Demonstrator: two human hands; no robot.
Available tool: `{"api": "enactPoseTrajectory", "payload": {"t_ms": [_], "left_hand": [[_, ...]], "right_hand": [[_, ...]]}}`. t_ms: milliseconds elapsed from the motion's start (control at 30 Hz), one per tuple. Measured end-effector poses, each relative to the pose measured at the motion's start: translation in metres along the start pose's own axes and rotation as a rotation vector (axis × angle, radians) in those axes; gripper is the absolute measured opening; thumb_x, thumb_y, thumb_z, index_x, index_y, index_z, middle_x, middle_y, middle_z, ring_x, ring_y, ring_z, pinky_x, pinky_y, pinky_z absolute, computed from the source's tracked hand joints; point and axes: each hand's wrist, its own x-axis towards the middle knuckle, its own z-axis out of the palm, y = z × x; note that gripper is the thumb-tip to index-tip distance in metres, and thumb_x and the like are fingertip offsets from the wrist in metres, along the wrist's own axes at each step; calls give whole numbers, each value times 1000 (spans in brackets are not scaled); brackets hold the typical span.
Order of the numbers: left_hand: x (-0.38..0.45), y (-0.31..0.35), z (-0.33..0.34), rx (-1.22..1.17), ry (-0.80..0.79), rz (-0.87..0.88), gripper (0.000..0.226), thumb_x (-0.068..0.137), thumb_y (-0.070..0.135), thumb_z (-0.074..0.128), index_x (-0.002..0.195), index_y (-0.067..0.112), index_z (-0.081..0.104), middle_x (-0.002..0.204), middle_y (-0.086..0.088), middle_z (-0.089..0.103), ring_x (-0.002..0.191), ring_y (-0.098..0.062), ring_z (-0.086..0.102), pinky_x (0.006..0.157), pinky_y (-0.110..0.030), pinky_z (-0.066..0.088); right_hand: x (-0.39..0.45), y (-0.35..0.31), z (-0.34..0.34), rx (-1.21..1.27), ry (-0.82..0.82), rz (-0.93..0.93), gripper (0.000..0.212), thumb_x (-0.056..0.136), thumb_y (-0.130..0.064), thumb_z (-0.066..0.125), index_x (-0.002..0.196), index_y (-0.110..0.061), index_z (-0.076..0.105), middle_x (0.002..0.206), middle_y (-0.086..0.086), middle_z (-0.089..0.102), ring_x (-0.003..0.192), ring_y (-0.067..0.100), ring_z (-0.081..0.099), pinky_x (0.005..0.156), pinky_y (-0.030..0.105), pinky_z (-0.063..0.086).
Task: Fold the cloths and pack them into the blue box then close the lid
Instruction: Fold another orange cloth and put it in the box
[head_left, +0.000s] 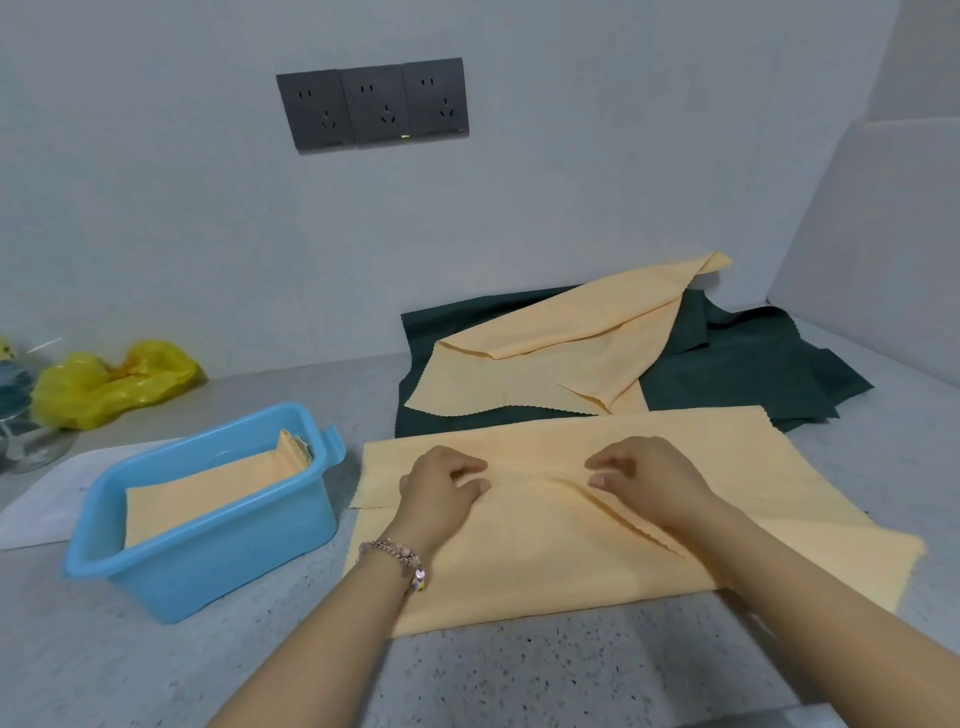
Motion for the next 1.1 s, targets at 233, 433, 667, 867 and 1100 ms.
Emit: {"api": "enactPoseTrajectory", "payload": {"t_ms": [233,433,667,867,1100], "left_hand": [[5,3,0,-107,68,-38,18,76,15,76,65,28,70,86,12,58,86,-9,56,96,-41,43],[8,16,0,42,1,-33,25,83,26,68,59,25,61,71,14,58,87,-16,54,96,-43,42],[14,27,-3,-144,-117,-107,21,68,45,79,76,26,72,67,17,61,81,-17,54,85,-35,40],[36,34,-15,154,-68,-57,9,71,41,72,74,33,70,79,20,66,94,-9,58,95,-33,42],[104,52,-28,628,278,108,18,91,24,52,93,28,70,99,5,61,100,-20,53,84,-33,25]], "right_hand": [[4,7,9,141,83,34,4,79,-31,73,82,-29,75,98,-11,62,104,14,52,95,32,40],[14,-3,1,166,114,111,16,86,-32,63,71,-35,67,82,-17,66,87,10,58,77,27,44],[39,-21,-16,150,162,70,22,93,-37,53,78,-25,63,81,-10,65,81,16,59,69,32,47],[63,-23,-25,56,224,38,26,95,-38,49,82,-21,64,72,-3,64,78,22,57,68,30,38],[122,-29,-26,-449,386,-61,32,98,-41,37,104,-30,67,101,-3,61,102,22,43,83,34,22]]}}
